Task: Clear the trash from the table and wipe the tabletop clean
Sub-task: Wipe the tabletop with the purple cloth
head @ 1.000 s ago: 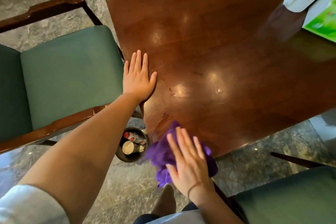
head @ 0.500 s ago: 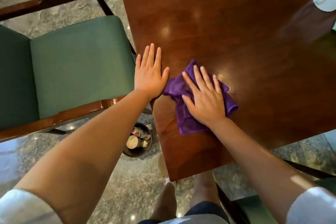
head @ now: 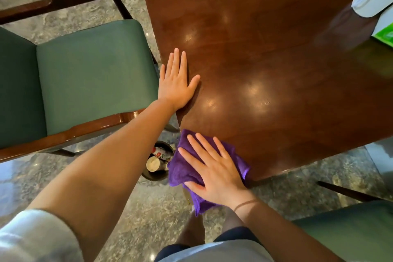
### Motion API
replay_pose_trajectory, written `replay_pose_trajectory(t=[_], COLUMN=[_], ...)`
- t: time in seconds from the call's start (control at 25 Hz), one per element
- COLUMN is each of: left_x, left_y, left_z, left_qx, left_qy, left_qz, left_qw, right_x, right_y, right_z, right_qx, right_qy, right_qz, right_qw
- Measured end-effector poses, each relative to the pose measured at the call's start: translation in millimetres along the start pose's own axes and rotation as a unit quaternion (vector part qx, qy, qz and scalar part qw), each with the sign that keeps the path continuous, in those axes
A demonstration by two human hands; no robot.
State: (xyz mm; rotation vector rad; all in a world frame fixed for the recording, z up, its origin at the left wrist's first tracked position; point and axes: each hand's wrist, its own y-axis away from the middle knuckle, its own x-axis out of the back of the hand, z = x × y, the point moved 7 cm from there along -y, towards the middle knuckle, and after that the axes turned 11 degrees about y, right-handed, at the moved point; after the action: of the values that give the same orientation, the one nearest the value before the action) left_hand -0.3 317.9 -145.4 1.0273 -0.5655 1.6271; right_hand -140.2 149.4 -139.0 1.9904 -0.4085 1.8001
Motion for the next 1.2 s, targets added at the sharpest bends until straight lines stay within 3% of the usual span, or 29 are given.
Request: replay_pose_trajectory(t=[0.16,0.32,0.56,0.8,1.04,1.2], left_x=[20.4,-31.9,-46.5,-38.3,-35.9,-7.8], left_y=[107.4,218.8,233.7,254.8,272.5,265.3], left_z=[33.8,43.4,37.3,43.1,52.2,64.7], left_qx=[-0.080,-0.108,-0.099,-0.104,-0.145,-0.142], left_qy=[0.115,0.070,0.089,0.132,0.097,0.117], left_qz=[0.067,-0.021,-0.046,-0.004,-0.007,0.012], left_qw=[0.988,0.991,0.990,0.986,0.985,0.983], right_x=[15.9,0.4,-4.9,6.4,15.6,50.6], right_y=[18.9,48.4,60.9,85.2,96.0,90.6], right_z=[16.4,23.5,17.4,5.2,-3.2,3.2], right_qx=[-0.032,-0.052,-0.074,-0.095,-0.077,-0.067], right_qy=[-0.094,-0.001,-0.032,-0.090,-0.105,-0.118], right_qz=[0.055,0.036,0.027,0.121,0.133,0.193], right_qw=[0.994,0.998,0.996,0.984,0.982,0.972])
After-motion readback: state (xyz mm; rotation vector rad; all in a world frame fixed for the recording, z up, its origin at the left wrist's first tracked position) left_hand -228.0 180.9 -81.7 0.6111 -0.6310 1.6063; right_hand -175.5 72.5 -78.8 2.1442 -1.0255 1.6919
